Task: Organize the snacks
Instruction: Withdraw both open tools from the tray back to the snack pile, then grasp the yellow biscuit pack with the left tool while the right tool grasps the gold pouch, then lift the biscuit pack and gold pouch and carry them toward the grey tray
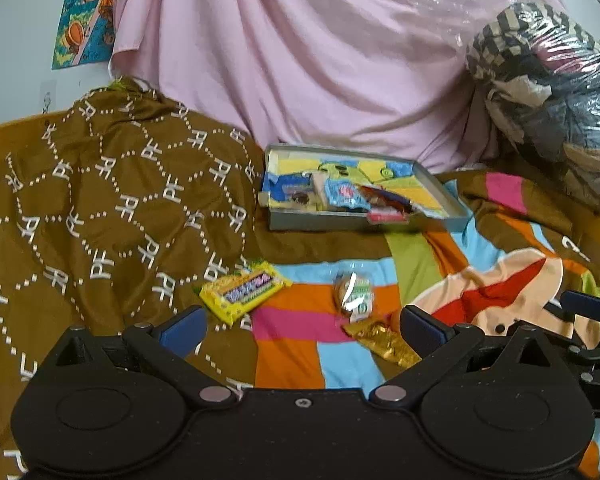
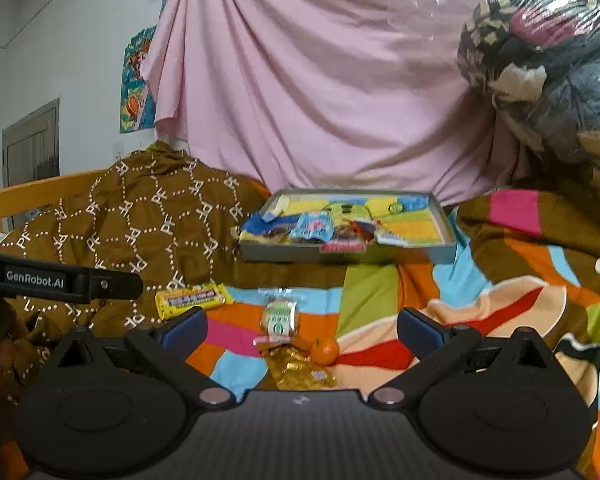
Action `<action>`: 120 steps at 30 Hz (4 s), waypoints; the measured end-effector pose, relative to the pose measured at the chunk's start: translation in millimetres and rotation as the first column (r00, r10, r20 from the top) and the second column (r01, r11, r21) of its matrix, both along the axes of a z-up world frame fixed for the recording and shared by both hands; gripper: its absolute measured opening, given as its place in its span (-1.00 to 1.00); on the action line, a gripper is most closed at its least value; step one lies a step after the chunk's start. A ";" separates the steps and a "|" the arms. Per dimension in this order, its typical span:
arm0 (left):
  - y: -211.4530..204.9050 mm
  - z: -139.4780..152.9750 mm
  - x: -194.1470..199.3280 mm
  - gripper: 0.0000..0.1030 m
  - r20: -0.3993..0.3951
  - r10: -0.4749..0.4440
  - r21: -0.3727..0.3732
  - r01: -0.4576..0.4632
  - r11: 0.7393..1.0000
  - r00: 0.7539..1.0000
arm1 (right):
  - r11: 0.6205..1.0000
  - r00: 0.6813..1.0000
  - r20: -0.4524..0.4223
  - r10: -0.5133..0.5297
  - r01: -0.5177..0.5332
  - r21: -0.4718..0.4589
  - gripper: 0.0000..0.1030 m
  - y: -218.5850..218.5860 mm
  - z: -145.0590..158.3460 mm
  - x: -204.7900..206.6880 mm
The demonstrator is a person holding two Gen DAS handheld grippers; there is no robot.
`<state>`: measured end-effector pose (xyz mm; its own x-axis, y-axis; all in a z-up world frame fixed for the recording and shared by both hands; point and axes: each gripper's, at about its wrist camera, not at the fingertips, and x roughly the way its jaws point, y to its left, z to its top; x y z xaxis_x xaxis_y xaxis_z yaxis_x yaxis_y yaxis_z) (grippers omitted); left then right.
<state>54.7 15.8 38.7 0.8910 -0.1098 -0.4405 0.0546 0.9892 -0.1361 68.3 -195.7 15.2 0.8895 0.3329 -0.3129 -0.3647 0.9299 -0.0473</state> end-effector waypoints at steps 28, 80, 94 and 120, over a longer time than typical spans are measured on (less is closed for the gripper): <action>2.5 -24.9 33.3 0.98 -0.141 -0.056 0.065 0.066 0.996 0.988 | 0.998 0.982 -0.188 -0.008 -0.004 -0.062 1.00 9.8 -24.2 27.0; 46.7 -81.1 181.5 0.70 -0.170 -0.271 0.092 0.289 0.953 0.948 | 0.994 0.883 -0.458 0.105 -0.073 0.088 1.00 43.3 -85.2 165.9; 36.8 -90.2 190.1 0.52 -0.203 -0.299 0.010 0.307 0.952 0.932 | 0.995 0.902 -0.421 0.096 -0.094 0.024 0.66 73.8 -89.8 150.0; 1.2 -93.4 161.4 -0.02 -0.262 -0.329 0.160 0.377 0.912 0.907 | 0.977 0.921 -0.385 0.059 -0.132 -0.165 0.15 84.8 -82.6 102.1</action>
<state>216.0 17.0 -54.7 0.6848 -0.2859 -0.6703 0.3970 0.9177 0.0141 170.3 -110.9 -67.3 0.6606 0.3150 -0.6814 -0.4759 0.8777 -0.0556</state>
